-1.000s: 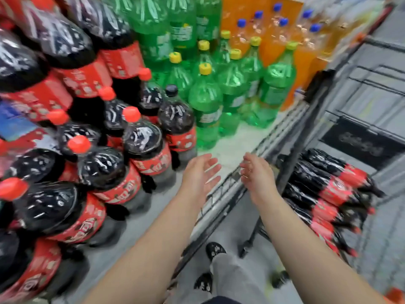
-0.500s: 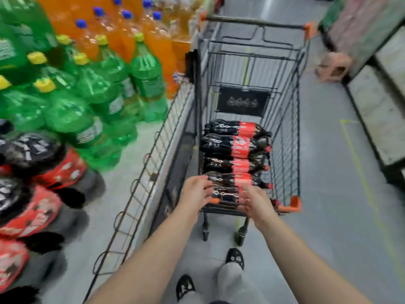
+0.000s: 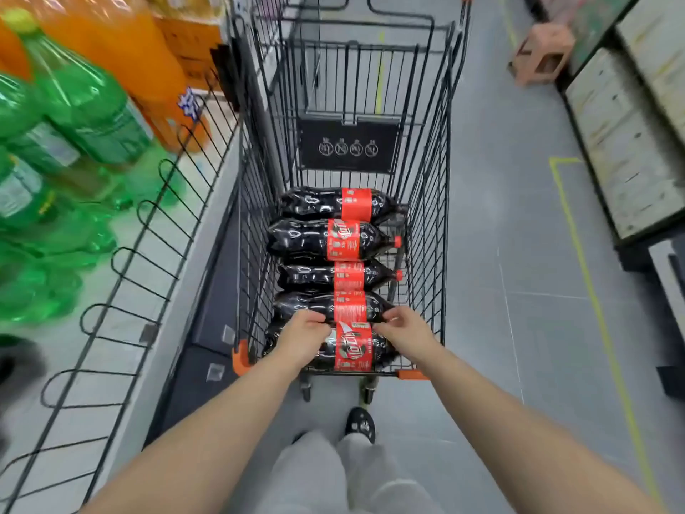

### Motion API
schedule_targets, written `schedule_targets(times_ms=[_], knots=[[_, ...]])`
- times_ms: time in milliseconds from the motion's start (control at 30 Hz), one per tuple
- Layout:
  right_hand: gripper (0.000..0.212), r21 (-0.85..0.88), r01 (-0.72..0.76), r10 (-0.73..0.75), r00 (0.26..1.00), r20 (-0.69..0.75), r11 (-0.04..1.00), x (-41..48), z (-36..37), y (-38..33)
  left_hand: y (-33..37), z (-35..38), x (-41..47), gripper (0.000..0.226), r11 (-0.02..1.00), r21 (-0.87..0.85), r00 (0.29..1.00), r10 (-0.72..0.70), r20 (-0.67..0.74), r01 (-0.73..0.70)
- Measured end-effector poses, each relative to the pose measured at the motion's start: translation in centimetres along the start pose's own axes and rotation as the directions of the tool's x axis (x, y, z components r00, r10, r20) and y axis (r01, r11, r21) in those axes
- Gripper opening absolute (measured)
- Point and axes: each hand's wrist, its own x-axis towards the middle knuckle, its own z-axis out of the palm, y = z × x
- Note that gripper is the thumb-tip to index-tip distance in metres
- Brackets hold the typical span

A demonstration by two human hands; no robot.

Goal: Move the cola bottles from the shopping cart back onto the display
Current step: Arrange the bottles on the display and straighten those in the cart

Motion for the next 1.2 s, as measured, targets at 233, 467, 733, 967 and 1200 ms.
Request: schedule_targets(times_ms=[233, 467, 733, 967, 1200], knots=[[0.066, -0.414, 0.047, 0.026, 0.985, 0.17, 0.909, 4.9, 0.3, 2.2, -1.0, 1.8, 5.3, 0.061, 0.801, 0.59, 0.989, 0.014, 0.149, -0.1], [0.093, -0.668, 0.083, 0.171, 0.937, 0.306, 0.739, 10.2, 1.5, 4.1, -0.9, 1.9, 9.8, 0.068, 0.398, 0.86, 0.931, -0.039, 0.364, -0.319], [0.118, -0.693, 0.021, 0.311, 0.884, 0.35, 0.72, 13.1, 2.4, 4.8, -1.7, 1.4, 12.5, 0.078, 0.441, 0.808, 0.887, -0.054, 0.458, -0.39], [0.105, -0.804, 0.122, 0.097, 0.971, 0.218, 0.583, 11.1, 1.8, 2.2, -2.7, 3.1, 13.2, 0.135, 0.341, 0.813, 0.861, -0.023, 0.508, -0.471], [0.108, -0.761, 0.153, -0.14, 0.987, 0.083, 0.63, 8.1, 1.7, 1.4, -1.2, 2.1, 13.1, 0.129, 0.401, 0.785, 0.866, 0.045, 0.498, -0.472]])
